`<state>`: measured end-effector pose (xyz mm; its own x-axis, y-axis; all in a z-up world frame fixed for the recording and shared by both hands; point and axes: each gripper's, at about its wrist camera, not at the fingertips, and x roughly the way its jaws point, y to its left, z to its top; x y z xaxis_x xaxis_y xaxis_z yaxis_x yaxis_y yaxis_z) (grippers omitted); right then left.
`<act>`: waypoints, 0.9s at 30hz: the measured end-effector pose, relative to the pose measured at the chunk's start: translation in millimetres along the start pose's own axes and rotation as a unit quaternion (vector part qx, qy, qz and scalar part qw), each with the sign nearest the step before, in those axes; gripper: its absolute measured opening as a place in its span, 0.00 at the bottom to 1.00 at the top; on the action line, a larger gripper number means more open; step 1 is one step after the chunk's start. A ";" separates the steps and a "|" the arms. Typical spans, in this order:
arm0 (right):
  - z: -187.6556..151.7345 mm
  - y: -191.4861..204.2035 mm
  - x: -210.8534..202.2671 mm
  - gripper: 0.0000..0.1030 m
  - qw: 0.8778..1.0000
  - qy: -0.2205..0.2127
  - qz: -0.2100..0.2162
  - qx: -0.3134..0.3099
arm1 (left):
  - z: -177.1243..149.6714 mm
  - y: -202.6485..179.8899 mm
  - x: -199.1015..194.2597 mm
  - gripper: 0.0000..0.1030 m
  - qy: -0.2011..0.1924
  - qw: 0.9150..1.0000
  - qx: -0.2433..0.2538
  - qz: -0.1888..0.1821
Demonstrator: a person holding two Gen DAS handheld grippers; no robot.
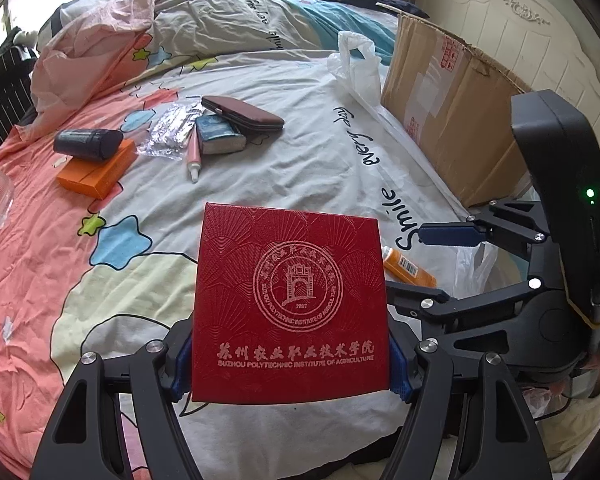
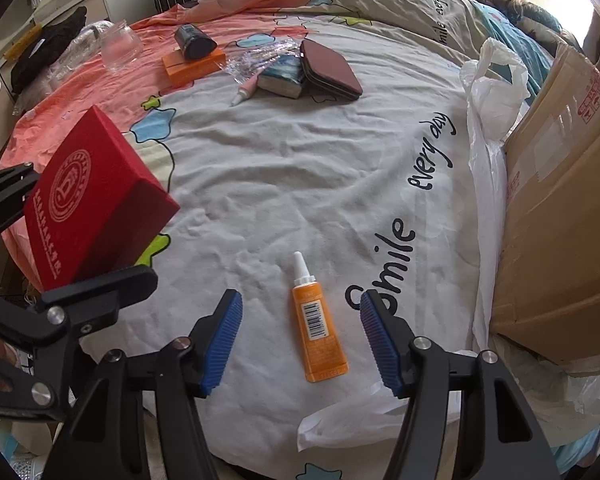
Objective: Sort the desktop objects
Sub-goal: 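Lift the orange tube with the right tool while the left tool carries the red box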
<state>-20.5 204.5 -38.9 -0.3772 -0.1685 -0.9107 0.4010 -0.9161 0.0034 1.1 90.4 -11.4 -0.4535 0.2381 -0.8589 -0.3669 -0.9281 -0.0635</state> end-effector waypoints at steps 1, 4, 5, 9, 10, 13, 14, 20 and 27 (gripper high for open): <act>0.8 -1.5 2.6 0.56 1.000 0.002 0.000 0.001 | -0.1 0.3 1.8 0.72 0.002 1.000 0.000 0.000; 1.7 -3.7 9.4 0.56 1.000 0.009 0.001 0.001 | -0.8 2.7 6.2 0.72 0.007 1.000 -0.002 0.001; 1.8 -4.3 11.7 0.56 1.000 0.011 0.002 0.001 | -0.9 4.0 7.5 0.72 0.008 1.000 -0.004 0.001; 1.7 -6.0 19.9 0.56 1.000 0.017 0.003 0.000 | -0.9 9.5 11.3 0.72 0.011 1.000 -0.012 0.001; 1.3 -6.0 20.7 0.56 1.000 0.017 0.004 -0.001 | -1.0 10.7 12.1 0.72 0.012 1.000 -0.013 0.000; 0.7 -5.1 19.3 0.50 1.000 0.014 0.005 -0.006 | -0.9 13.2 14.5 0.72 0.016 1.000 -0.016 -0.002; 0.3 -4.5 18.5 0.42 1.000 0.013 0.007 -0.008 | -0.7 14.2 15.0 0.72 0.017 1.000 -0.017 -0.003; -2.3 -4.6 12.3 0.16 1.000 0.013 0.028 0.003 | -0.9 16.9 13.1 0.72 0.014 1.000 -0.019 -0.006; -1.6 -1.9 -6.0 0.16 1.000 -0.005 0.024 0.005 | 0.6 14.8 6.2 0.72 0.007 1.000 -0.014 -0.005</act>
<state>-17.7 207.8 -34.1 -0.3667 -0.2154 -0.9050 0.4109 -0.9103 0.0502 -7.6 78.4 -17.3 -0.4383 0.2445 -0.8650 -0.3495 -0.9329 -0.0866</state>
